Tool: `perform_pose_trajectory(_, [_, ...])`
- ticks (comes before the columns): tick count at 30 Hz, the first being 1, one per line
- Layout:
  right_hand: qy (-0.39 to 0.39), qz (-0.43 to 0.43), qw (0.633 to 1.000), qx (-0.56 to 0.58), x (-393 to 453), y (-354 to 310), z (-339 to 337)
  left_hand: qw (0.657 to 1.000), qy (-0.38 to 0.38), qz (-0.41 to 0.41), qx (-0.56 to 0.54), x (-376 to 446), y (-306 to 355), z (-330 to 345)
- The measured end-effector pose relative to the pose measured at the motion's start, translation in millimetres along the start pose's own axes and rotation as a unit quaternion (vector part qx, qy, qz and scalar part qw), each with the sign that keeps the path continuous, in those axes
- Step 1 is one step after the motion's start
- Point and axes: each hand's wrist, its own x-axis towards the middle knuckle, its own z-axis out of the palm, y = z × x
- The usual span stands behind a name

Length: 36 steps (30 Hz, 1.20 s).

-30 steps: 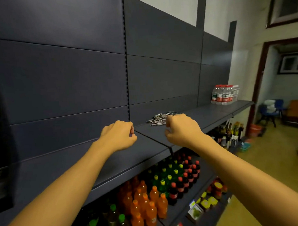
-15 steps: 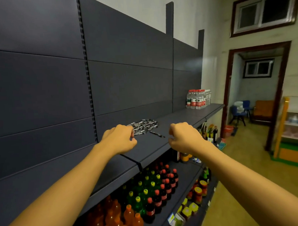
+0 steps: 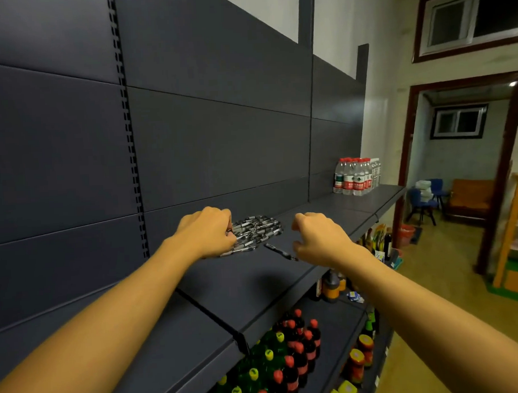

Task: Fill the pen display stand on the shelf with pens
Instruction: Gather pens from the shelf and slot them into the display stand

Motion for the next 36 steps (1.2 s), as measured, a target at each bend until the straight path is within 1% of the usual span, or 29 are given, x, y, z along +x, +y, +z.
perform_pose_trajectory(5, [0.013, -0.009, 1.0, 0.008, 69.8, 10.1, 19.1, 1.0, -0.008, -0.009, 0.005, 56.4, -26.4, 24.9])
perform_pose_trajectory(9, [0.015, -0.015, 1.0, 0.012, 107.4, 16.6, 41.5, 1.0, -0.012, -0.015, -0.002, 90.4, -43.2, 43.8])
perform_pose_trajectory(14, [-0.005, -0.029, 0.999, 0.013, 142.4, 28.8, 60.4, 0.999, -0.029, -0.016, 0.004, 119.1, -49.8, 64.0])
perform_pose_trajectory(21, [-0.006, -0.071, 0.997, 0.029, 199.9, 57.9, 79.7, 0.998, -0.029, -0.049, 0.013, 159.7, -47.6, 79.4])
perform_pose_trajectory(25, [-0.003, -0.117, 0.992, 0.043, 235.8, 73.9, 100.7, 0.995, -0.037, -0.084, 0.024, 179.0, -43.6, 94.9])
perform_pose_trajectory(30, [-0.016, -0.18, 0.982, 0.046, 270.5, 93.6, 130.1, 0.987, -0.041, -0.153, 0.031, 198.3, -35.2, 112.4])
perform_pose_trajectory(36, [-0.015, -0.242, 0.968, 0.061, 299.2, 106.1, 153.8, 0.974, -0.056, -0.218, 0.031, 201.4, -22.4, 133.2])
